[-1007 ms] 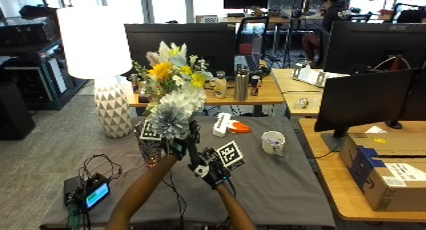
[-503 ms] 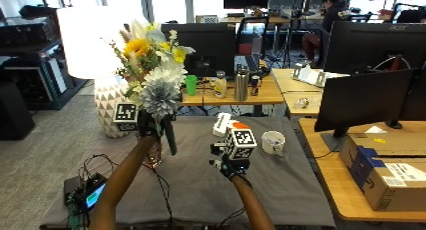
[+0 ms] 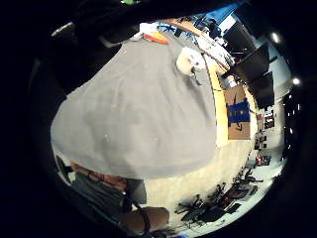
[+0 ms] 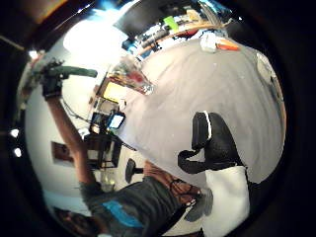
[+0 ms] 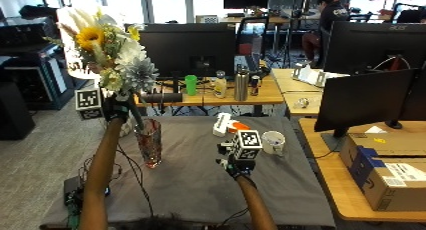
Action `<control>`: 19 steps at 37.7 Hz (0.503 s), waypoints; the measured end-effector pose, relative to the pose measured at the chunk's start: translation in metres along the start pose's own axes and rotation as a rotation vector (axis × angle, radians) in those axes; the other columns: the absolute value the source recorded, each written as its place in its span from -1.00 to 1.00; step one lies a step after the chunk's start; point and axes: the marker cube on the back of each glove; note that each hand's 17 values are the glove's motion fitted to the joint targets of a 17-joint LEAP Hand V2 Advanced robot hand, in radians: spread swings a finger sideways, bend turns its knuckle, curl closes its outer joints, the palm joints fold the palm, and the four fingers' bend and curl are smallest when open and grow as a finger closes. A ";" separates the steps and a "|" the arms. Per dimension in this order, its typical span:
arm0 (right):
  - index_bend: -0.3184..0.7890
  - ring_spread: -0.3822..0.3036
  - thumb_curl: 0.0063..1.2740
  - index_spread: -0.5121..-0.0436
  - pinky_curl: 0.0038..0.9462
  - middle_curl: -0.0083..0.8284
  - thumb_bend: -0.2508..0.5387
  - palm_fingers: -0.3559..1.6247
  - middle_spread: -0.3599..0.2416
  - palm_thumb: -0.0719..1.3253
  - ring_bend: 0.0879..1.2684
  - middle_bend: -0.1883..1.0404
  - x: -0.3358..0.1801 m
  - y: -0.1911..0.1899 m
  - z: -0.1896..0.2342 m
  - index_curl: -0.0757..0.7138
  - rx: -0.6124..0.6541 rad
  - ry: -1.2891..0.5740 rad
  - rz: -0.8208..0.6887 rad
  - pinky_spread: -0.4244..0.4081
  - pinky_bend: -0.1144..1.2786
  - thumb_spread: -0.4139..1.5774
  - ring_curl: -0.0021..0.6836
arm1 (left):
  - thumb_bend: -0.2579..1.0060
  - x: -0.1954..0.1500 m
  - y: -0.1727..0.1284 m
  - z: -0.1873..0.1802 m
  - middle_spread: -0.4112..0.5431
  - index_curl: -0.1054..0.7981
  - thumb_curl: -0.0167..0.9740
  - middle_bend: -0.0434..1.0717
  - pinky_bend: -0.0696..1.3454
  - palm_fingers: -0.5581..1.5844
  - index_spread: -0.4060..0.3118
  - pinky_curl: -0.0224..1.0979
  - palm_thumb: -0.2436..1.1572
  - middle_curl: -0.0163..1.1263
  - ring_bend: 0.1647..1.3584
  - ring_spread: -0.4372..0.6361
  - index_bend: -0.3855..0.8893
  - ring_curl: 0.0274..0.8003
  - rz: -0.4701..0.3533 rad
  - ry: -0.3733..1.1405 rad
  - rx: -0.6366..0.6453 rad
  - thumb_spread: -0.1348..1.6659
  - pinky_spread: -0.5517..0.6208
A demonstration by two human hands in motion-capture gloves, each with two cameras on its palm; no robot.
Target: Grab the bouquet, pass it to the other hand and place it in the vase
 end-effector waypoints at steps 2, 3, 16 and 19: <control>-0.13 0.61 -0.17 -0.19 -0.21 -0.07 -0.41 -0.16 0.28 0.26 -0.82 -0.42 0.004 0.000 0.001 0.25 -0.001 0.003 0.009 0.79 -0.06 0.54 -0.12 | -0.61 -0.005 -0.010 -0.015 -0.91 0.46 -0.26 0.46 -0.06 0.68 -0.83 -0.10 0.15 0.10 0.13 -0.85 0.21 0.18 0.005 -0.019 0.037 0.40 -0.73; -0.13 0.62 -0.18 -0.19 -0.21 -0.08 -0.41 -0.16 0.28 0.26 -0.82 -0.43 0.007 -0.001 0.001 0.25 -0.002 0.002 0.013 0.79 -0.06 0.55 -0.12 | -0.61 -0.008 -0.015 -0.023 -0.91 0.46 -0.27 0.46 -0.08 0.67 -0.82 -0.10 0.16 0.10 0.13 -0.85 0.20 0.18 0.010 -0.030 0.058 0.41 -0.72; -0.12 0.65 -0.20 -0.19 -0.22 -0.13 -0.41 -0.18 0.31 0.26 -0.82 -0.42 0.023 -0.008 0.007 0.20 -0.003 -0.037 0.057 0.82 -0.08 0.56 -0.12 | -0.61 -0.051 -0.057 -0.061 -0.88 0.48 -0.31 0.37 -0.25 0.62 -0.77 -0.14 0.22 0.11 0.01 -0.81 0.06 0.15 0.003 -0.056 0.211 0.45 -0.62; -0.12 0.65 -0.21 -0.19 -0.22 -0.14 -0.41 -0.18 0.32 0.27 -0.83 -0.42 0.025 -0.011 0.012 0.19 -0.006 -0.040 0.053 0.83 -0.08 0.56 -0.12 | -0.60 -0.062 -0.063 -0.052 -0.88 0.48 -0.32 0.34 -0.27 0.62 -0.75 -0.14 0.24 0.11 0.00 -0.81 0.02 0.15 -0.031 -0.005 0.193 0.46 -0.61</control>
